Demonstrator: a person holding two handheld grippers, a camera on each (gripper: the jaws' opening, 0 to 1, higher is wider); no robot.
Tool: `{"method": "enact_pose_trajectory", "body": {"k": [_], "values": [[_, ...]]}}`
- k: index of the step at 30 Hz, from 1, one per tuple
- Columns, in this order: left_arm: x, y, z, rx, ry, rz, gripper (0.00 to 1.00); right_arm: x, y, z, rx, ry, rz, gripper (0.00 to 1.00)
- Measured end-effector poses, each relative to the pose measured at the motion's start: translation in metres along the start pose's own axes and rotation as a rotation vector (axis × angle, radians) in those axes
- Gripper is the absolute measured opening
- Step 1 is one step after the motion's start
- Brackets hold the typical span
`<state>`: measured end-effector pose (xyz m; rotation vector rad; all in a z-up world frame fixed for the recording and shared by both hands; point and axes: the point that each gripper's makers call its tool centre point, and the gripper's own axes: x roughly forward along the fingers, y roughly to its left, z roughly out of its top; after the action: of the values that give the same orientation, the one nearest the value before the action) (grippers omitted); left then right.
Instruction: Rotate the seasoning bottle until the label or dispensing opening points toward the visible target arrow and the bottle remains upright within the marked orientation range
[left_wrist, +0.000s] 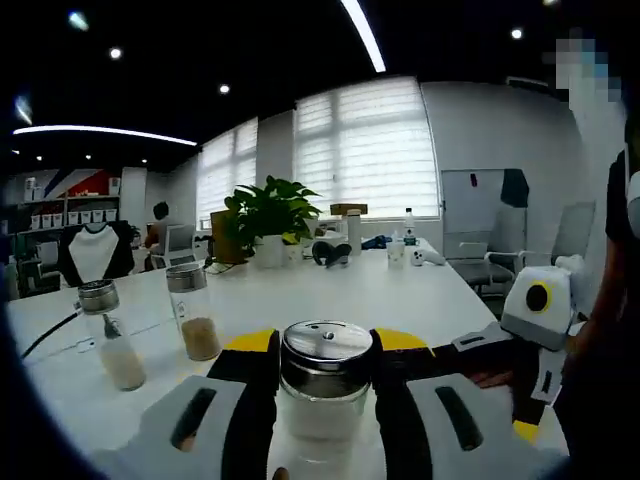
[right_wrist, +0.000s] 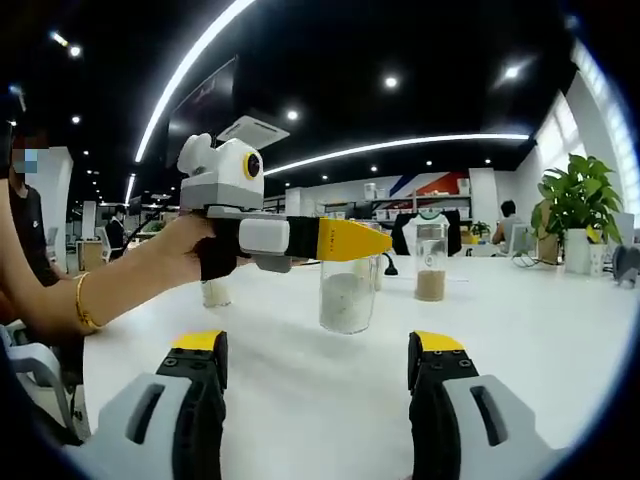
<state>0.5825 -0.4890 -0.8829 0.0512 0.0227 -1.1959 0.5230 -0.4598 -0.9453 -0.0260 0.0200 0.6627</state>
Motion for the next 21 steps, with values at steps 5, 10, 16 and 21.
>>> {"method": "enact_pose_trajectory", "body": {"k": [5,10,16,21], "values": [[0.003,-0.017,-0.003,0.038,0.012,-0.072,0.38,0.000,0.002,-0.001,-0.008,0.003,0.007,0.71],[0.006,-0.037,-0.005,-0.015,0.002,-0.178,0.38,-0.001,0.002,-0.001,-0.014,0.004,0.006,0.69],[0.009,-0.051,-0.006,-0.009,-0.001,-0.238,0.38,-0.001,0.002,0.000,-0.014,0.002,0.009,0.67],[0.010,-0.056,-0.007,-0.039,-0.006,-0.268,0.38,-0.003,0.002,0.003,-0.028,-0.014,-0.004,0.59]]}}
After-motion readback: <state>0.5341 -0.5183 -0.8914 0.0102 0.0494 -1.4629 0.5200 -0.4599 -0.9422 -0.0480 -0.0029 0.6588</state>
